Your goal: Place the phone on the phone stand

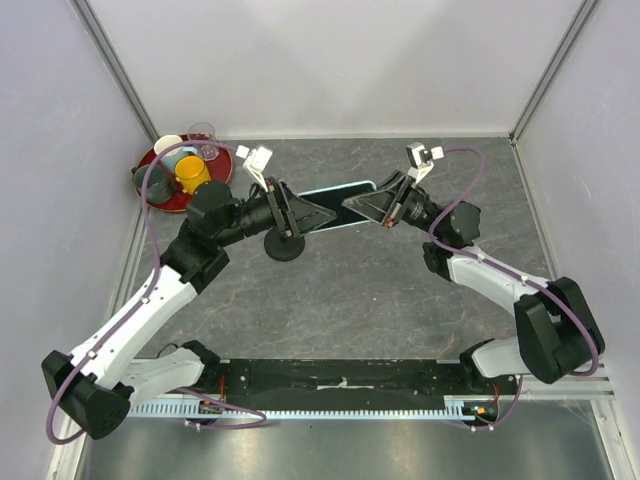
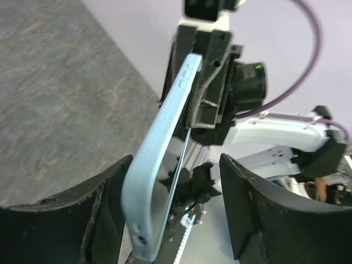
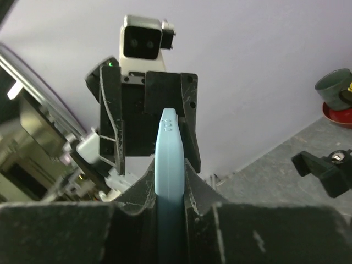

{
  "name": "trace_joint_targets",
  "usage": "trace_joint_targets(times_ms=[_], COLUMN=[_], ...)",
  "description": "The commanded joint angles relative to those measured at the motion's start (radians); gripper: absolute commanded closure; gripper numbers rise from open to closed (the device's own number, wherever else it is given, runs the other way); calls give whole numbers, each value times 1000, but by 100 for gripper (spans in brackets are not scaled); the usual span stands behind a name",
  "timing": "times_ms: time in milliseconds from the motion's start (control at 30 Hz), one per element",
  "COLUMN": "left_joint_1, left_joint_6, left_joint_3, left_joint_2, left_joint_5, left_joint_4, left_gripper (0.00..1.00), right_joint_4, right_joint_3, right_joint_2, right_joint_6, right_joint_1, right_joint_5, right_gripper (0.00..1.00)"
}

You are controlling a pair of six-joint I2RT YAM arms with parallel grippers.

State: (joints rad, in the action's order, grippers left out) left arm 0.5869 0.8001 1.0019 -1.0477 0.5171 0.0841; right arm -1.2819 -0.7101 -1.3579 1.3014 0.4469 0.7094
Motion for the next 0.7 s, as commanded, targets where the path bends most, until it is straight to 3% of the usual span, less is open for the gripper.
trace_joint_targets(times_ms=[0,33,67,100,167,200,233,300,367,500,667], left_joint_1=[5,5,4,4,4,4,4,4,4,4,5], left_joint_6=[-334,-378,-412,-461,-504,-548,-568,-629,-686,-775,-837], left_joint_3=[104,121,154,170,239,272,308,407,514,543,437], left_joint_2=[84,103,147,167,193,193,181,123,59,-14,2], left_joint_5=[-98,-136,-232,-279,-377,-393,-397,-356,-231,-28,327], left_joint_4=[-379,-452,-531,-646,-754,-846,-884,-954,-1070,-1095,-954], left_gripper=[30,30,30,30,30,30,28,20,2,0,2], right_joint_4=[54,198,371,807,1217,1439,1519,1690,1765,1956,1962], right_joint_3=[-162,-185,-215,-298,-440,-472,-503,-601,-670,-742,-720], right_joint_2=[-27,-11,3,17,42,40,23,-4,-33,-32,43], right_joint_6=[-300,-391,-667,-827,-1291,-1397,-1454,-1554,-1588,-1656,-1645], right_joint_1=[-11,-13,-13,-13,25,50,94,128,193,282,288], right_joint_5=[267,295,323,305,172,104,0,-5,21,22,174], right_gripper=[100,100,100,100,100,100,100,100,100,100,100])
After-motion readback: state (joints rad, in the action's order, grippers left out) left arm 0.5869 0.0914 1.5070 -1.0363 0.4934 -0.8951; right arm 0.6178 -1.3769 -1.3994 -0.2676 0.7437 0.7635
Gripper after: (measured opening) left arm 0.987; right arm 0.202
